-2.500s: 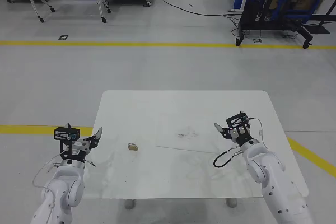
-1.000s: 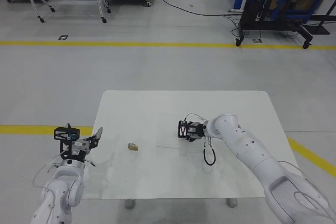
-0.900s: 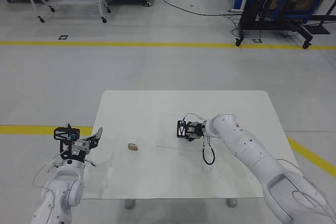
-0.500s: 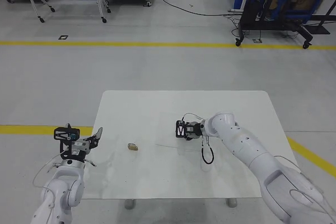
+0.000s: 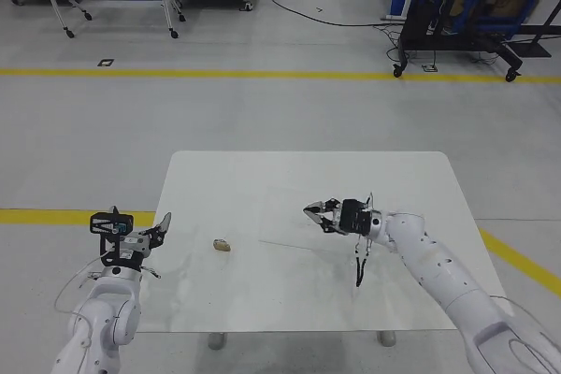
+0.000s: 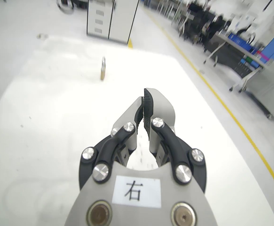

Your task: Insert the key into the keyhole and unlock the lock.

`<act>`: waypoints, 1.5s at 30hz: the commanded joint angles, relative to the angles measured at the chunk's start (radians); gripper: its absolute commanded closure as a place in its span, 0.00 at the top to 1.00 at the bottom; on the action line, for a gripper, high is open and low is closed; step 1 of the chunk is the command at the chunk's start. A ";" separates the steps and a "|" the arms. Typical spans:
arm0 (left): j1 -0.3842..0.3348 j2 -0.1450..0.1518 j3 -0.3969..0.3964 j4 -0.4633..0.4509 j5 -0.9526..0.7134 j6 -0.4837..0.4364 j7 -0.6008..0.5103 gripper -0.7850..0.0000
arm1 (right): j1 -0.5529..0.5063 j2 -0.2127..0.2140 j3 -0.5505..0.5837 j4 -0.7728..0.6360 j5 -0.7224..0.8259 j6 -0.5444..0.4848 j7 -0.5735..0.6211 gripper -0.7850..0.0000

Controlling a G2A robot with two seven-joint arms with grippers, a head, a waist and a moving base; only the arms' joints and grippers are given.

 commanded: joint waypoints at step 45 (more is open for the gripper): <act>-0.454 0.024 0.265 0.335 -1.747 -0.660 -1.160 1.00 | 0.033 -0.131 -0.212 0.106 1.163 -0.240 0.443 0.00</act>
